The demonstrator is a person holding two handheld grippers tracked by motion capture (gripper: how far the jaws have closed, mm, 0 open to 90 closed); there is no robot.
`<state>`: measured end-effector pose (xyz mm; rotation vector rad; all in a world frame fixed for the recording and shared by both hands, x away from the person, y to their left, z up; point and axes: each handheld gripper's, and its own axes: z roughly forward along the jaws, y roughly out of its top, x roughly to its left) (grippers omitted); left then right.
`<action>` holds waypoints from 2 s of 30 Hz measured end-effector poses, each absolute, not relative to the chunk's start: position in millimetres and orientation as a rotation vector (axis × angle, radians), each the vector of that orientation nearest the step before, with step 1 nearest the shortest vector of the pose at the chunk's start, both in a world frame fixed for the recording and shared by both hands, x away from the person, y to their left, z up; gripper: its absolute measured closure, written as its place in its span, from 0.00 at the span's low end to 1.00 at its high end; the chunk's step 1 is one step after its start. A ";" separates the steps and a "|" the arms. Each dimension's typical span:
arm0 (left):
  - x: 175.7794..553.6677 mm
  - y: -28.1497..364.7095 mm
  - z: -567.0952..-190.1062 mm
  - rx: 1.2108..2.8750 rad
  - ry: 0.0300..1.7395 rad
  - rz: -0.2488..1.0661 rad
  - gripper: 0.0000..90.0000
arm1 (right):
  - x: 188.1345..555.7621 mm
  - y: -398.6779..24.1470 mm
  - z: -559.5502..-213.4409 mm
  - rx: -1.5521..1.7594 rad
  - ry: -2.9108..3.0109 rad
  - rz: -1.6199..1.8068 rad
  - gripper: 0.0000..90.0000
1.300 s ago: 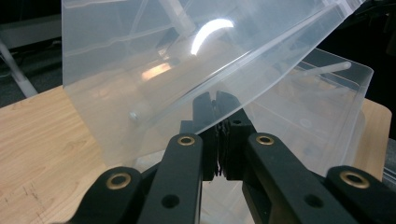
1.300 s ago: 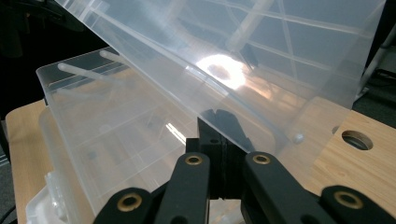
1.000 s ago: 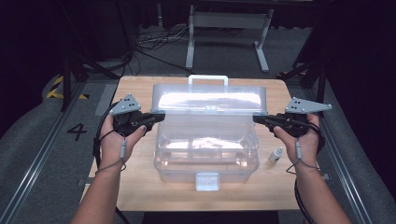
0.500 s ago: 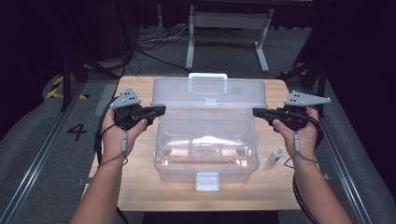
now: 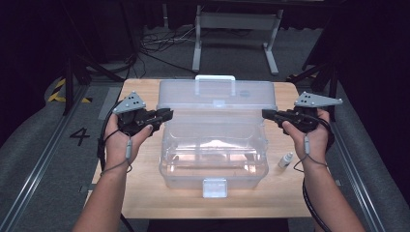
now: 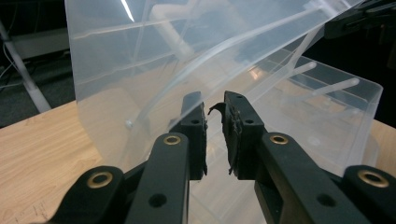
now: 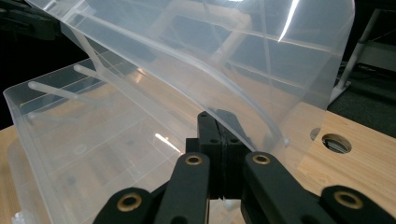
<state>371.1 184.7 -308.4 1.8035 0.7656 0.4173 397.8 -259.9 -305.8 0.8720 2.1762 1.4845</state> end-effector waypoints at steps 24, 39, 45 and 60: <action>352.3 197.5 -306.2 1.729 0.863 0.637 0.67 | 401.3 -258.2 -299.9 0.885 2.175 1.501 1.00; 371.3 186.0 -309.7 1.722 0.890 0.687 0.58 | 402.9 -258.0 -299.3 0.907 2.168 1.524 1.00; 378.2 180.0 -309.8 1.708 0.906 0.721 0.58 | 403.0 -258.1 -299.3 0.910 2.166 1.526 1.00; 386.2 168.0 -310.2 1.689 0.952 0.816 0.68 | 401.5 -257.5 -299.6 0.924 2.164 1.538 0.98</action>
